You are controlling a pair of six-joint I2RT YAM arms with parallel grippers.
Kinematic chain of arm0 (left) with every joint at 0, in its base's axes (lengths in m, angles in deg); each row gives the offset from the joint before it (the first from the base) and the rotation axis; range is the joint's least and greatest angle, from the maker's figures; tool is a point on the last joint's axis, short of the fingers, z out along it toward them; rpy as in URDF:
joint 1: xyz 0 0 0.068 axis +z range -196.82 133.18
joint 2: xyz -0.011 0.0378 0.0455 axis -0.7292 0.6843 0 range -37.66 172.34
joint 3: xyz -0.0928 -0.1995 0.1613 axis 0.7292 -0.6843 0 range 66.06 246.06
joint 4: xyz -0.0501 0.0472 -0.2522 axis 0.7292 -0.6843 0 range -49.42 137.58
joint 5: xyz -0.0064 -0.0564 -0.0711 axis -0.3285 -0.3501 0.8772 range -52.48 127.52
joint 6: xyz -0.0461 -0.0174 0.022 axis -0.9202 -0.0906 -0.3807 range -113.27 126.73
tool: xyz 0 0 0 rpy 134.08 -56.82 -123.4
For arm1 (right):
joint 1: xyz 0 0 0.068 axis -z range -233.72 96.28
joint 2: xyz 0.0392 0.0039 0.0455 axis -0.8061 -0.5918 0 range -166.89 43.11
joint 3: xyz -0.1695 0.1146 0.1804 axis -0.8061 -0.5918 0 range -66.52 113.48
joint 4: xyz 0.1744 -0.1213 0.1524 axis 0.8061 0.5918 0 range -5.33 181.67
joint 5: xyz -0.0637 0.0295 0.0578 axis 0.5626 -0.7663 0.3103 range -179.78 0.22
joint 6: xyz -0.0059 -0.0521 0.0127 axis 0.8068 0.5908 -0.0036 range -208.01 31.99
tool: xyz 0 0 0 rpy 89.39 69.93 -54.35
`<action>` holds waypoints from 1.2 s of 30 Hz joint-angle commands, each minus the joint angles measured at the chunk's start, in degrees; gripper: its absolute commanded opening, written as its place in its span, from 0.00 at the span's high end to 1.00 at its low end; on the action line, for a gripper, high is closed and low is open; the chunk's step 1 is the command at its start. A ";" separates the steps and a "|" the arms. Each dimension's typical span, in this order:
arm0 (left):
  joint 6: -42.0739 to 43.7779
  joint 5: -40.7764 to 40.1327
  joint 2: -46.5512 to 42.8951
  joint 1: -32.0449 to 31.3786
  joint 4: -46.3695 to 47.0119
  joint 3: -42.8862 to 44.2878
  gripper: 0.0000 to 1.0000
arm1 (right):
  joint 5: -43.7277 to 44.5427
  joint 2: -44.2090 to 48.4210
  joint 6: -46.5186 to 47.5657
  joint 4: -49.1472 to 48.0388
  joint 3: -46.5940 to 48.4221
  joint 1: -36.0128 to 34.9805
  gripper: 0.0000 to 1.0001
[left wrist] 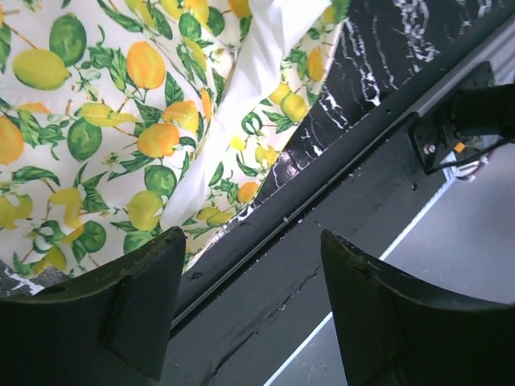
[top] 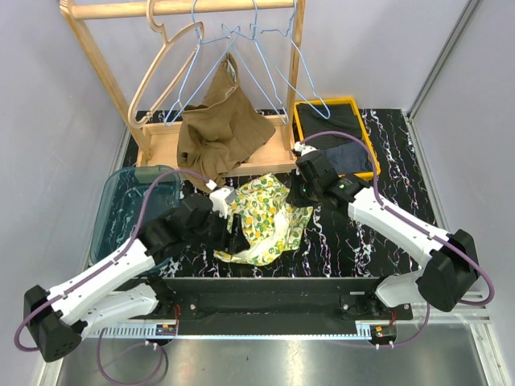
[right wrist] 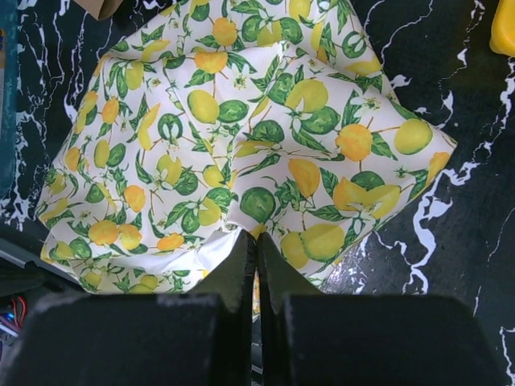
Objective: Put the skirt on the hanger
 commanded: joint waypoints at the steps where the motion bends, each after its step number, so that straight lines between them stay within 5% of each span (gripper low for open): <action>1: -5.60 -8.91 5.92 -4.55 2.69 -1.70 0.28 | -1.62 1.00 -0.96 -2.57 -0.52 0.26 1.00; 9: -16.75 -25.61 14.38 -11.23 -0.28 -2.75 0.35 | -2.33 2.14 -1.84 -3.53 -3.69 0.26 1.00; 18: -25.11 -27.65 5.96 -16.33 -8.55 -3.98 0.66 | -1.89 2.23 -1.84 -3.80 -4.48 0.35 1.00; 27: -32.50 -31.33 3.83 -20.29 -11.46 -5.39 0.44 | -2.50 1.26 -1.66 -4.41 -4.22 0.35 1.00; 36: -36.37 -38.73 3.40 -20.64 -6.54 -5.30 0.40 | -2.59 1.53 -1.66 -4.94 -4.65 0.26 1.00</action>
